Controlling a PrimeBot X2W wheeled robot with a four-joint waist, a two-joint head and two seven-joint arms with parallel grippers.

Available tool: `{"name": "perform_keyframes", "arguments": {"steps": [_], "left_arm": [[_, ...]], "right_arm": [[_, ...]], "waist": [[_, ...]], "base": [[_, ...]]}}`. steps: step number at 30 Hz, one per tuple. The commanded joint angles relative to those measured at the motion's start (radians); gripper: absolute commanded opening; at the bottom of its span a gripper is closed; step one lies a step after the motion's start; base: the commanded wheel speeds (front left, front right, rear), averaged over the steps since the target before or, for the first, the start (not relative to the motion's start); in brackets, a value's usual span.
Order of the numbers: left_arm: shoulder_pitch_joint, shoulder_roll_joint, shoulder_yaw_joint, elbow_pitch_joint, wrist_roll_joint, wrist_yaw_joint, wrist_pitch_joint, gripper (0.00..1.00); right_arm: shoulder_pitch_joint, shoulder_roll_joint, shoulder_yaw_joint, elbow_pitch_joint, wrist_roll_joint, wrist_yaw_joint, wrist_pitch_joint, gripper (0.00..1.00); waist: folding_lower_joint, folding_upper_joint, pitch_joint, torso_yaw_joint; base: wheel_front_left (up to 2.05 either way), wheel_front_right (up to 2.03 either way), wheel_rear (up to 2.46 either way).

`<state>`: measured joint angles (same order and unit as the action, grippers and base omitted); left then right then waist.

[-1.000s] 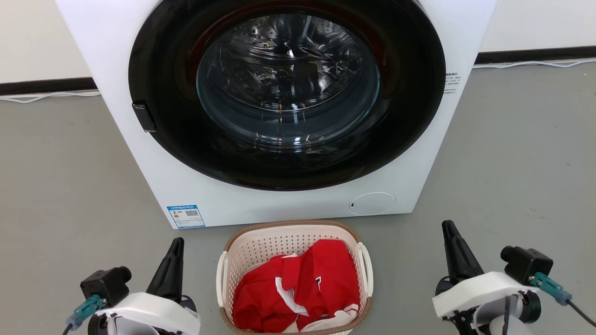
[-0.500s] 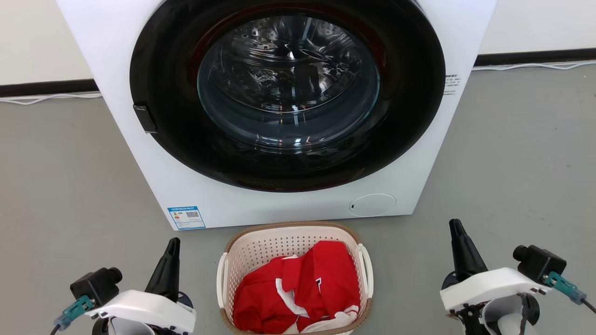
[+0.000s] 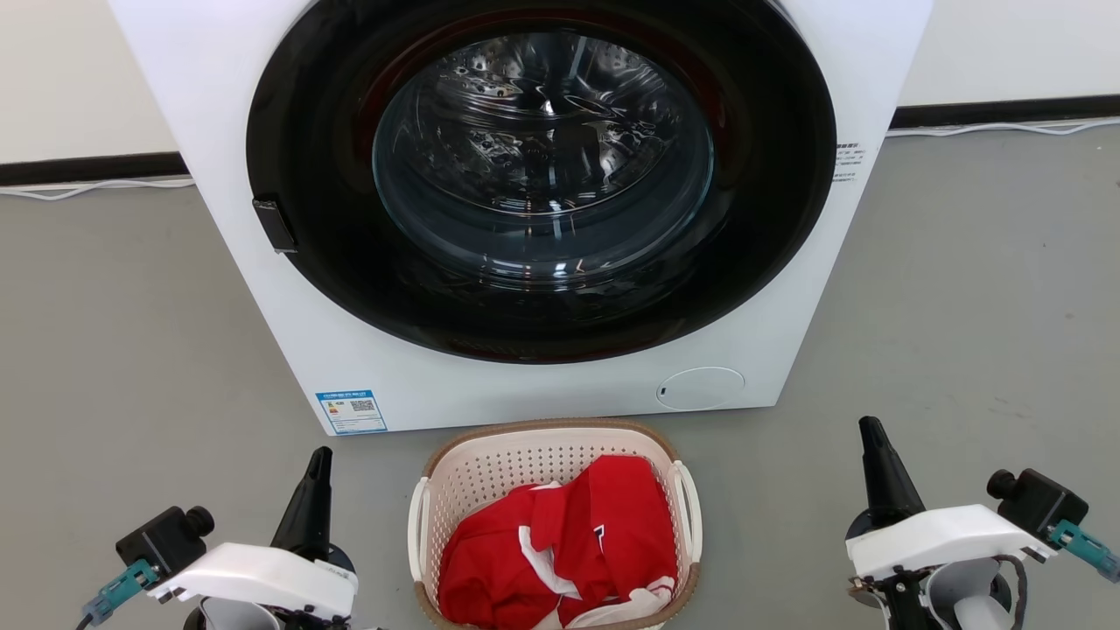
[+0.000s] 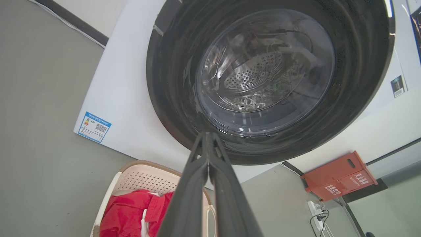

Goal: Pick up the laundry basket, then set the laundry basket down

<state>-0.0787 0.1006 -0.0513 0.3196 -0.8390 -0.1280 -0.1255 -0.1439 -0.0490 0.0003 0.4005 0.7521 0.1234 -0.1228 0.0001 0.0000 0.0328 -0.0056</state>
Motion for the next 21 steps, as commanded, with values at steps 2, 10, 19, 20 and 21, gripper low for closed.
{"name": "perform_keyframes", "arguments": {"steps": [2,10,19,20,21], "left_arm": [[-0.031,0.006,0.024,-0.034,-0.041,-0.001,0.009,0.00],[-0.031,-0.001,0.040,-0.038,-0.125,-0.001,0.036,0.00],[-0.031,-0.006,0.055,-0.043,-0.201,-0.001,0.059,0.00],[-0.031,-0.007,0.056,-0.043,-0.210,-0.002,0.062,0.00],[-0.031,-0.008,0.058,-0.044,-0.219,-0.002,0.065,0.00]], "right_arm": [[-0.020,-0.002,-0.002,-0.036,0.043,0.003,0.012,0.00],[-0.013,-0.002,-0.015,-0.049,0.137,0.003,0.038,0.00],[-0.007,-0.002,-0.027,-0.062,0.222,0.004,0.061,0.00],[-0.007,-0.002,-0.028,-0.063,0.232,0.004,0.064,0.00],[-0.006,-0.002,-0.029,-0.065,0.242,0.004,0.067,0.00]], "waist": [[-0.0001,0.0000,-0.001,0.000],[-0.0001,0.0000,-0.004,0.001],[-0.0001,0.0000,-0.007,0.001],[-0.0001,0.0000,-0.008,0.001],[-0.0001,0.0000,-0.008,0.002]], "base": [[0.00,0.00,0.00],[0.00,0.00,0.00],[0.00,0.00,0.00],[0.00,0.00,0.00],[0.00,0.00,0.00]]}}
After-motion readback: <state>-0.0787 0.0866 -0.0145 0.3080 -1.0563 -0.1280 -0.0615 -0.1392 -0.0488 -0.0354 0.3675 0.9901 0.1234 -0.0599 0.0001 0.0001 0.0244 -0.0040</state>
